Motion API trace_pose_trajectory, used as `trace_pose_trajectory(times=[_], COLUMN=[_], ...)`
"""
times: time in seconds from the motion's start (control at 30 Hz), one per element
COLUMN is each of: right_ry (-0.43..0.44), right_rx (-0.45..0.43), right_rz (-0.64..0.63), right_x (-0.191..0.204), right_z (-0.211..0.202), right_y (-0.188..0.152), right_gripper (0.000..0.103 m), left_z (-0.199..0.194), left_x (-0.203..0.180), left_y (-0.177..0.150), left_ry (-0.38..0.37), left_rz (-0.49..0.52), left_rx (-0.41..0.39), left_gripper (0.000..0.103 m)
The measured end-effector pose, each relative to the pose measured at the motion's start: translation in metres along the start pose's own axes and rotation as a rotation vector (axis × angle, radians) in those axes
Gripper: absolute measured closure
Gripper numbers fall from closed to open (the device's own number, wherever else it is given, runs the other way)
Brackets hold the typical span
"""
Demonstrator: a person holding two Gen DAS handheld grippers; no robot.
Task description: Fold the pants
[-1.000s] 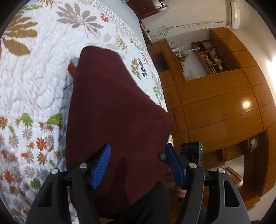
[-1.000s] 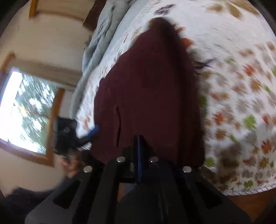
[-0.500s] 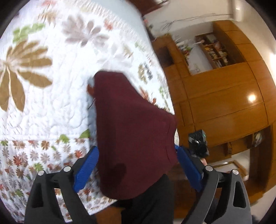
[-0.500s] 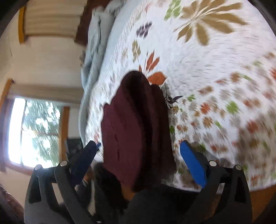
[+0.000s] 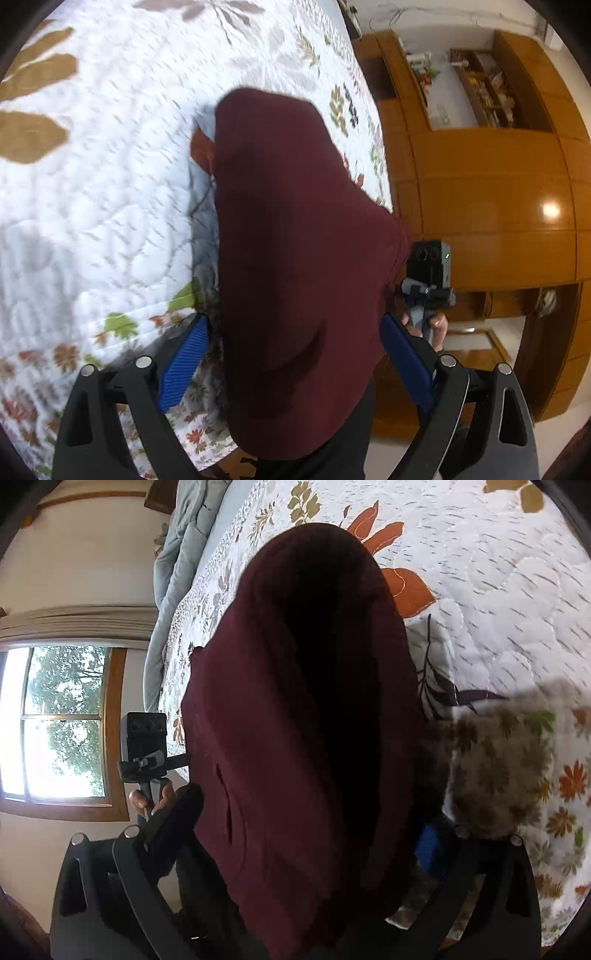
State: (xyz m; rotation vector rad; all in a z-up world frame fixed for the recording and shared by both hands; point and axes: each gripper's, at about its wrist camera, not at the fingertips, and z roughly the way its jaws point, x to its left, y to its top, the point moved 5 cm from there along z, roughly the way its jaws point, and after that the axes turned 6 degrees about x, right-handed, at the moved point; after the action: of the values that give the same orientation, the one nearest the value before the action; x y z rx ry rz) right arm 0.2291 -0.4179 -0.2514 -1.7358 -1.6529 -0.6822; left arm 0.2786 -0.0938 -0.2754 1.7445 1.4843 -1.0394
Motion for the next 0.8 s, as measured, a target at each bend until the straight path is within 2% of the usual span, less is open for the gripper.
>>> trace_pose_trajectory(times=[0.13, 0.37, 0.4, 0.43, 0.47, 0.53, 0.63, 0.67, 0.8], right_ry=[0.014, -0.010, -0.021, -0.034, -0.062, -0.058, -0.070, -0.077, -0.102], right_rx=[-0.001, 0.017, 0.016, 0.013, 0.012, 0.003, -0.012, -0.019, -0.045], right_rz=[0.014, -0.001, -0.011, -0.018, -0.025, -0.024, -0.046, -0.054, -0.082], right_x=[-0.002, 0.001, 0.002, 0.003, 0.005, 0.005, 0.012, 0.014, 0.031], right_z=[-0.003, 0.000, -0.002, -0.003, -0.008, -0.012, -0.017, -0.018, -0.028], right_y=[0.001, 0.002, -0.001, -0.003, -0.009, -0.013, -0.019, -0.020, -0.028], right_gripper=[0.003, 0.003, 0.006, 0.021, 0.032, 0.043, 0.051, 0.054, 0.059], left_z=[0.005, 0.013, 0.013, 0.013, 0.014, 0.013, 0.007, 0.004, -0.003], left_x=[0.000, -0.003, -0.003, -0.004, -0.007, -0.002, 0.004, 0.004, -0.001], left_y=[0.002, -0.001, -0.001, -0.002, -0.002, -0.006, -0.008, -0.009, -0.013], left_ry=[0.004, 0.009, 0.008, 0.009, 0.022, 0.101, 0.087, 0.080, 0.076], left_rz=[0.005, 0.007, 0.009, 0.013, 0.018, 0.022, -0.003, -0.004, 0.008], left_rx=[0.013, 0.011, 0.009, 0.002, -0.003, -0.016, -0.033, -0.040, -0.068], left_gripper=[0.010, 0.009, 0.010, 0.011, 0.017, 0.040, 0.056, 0.061, 0.067])
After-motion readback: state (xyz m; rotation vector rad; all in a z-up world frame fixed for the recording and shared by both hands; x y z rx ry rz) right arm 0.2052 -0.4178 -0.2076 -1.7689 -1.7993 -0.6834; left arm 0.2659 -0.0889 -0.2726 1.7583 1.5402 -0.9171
